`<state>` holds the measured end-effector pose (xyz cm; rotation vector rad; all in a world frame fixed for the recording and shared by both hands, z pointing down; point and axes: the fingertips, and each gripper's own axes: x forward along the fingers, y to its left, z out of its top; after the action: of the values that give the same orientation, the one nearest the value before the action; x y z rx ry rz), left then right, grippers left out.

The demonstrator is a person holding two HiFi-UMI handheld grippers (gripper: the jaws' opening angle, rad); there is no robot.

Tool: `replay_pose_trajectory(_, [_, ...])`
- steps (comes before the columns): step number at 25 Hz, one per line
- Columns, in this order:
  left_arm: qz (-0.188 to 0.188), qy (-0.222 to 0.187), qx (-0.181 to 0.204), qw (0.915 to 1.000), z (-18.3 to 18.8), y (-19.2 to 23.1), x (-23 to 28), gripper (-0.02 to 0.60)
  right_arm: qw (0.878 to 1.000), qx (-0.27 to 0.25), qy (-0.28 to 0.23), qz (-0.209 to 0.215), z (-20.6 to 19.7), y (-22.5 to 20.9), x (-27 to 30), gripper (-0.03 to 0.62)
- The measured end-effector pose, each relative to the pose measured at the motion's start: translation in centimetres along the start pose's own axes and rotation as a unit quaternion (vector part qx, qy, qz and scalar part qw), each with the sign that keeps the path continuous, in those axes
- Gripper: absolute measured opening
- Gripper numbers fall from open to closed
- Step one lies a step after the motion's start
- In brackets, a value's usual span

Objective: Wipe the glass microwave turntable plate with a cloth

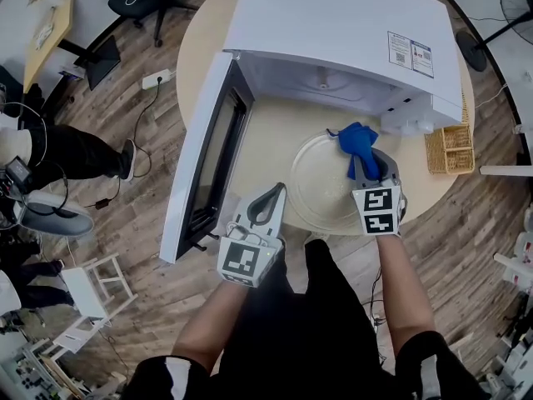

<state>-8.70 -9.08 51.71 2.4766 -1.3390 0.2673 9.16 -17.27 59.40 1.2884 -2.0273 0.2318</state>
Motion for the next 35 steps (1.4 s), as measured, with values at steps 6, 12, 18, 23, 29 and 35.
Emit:
replay_pose_trajectory(6, [0.011, -0.008, -0.002, 0.9999, 0.1, 0.6, -0.3, 0.006, 0.998, 0.008, -0.013, 0.056, 1.0, 5.9, -2.1, 0.08])
replay_pose_trajectory(12, [0.021, -0.005, -0.004, 0.9998, -0.5, 1.8, -1.5, 0.006, 0.992, -0.018, 0.003, 0.125, 0.7, 13.2, -2.3, 0.08])
replay_pose_trajectory(18, [0.022, -0.003, -0.012, 0.9997, -0.9, 2.0, -2.0, 0.006, 0.987, -0.044, 0.026, 0.152, -0.1, 16.8, -0.9, 0.08])
replay_pose_trajectory(23, [0.021, -0.002, -0.011, 0.9997, -1.3, 1.9, -2.2, 0.006, 0.986, -0.049, 0.025, 0.155, -0.1, 17.2, -0.5, 0.078])
replay_pose_trajectory(29, [0.017, 0.002, -0.003, 0.9999, -1.6, 1.7, -1.8, 0.006, 0.987, -0.051, 0.025, 0.148, -0.2, 16.6, -0.4, 0.081])
replay_pose_trajectory(35, [0.005, 0.005, -0.002, 1.0, -1.2, 0.9, -0.9, 0.006, 0.992, -0.047, 0.037, 0.113, -1.1, 13.0, 0.1, 0.081])
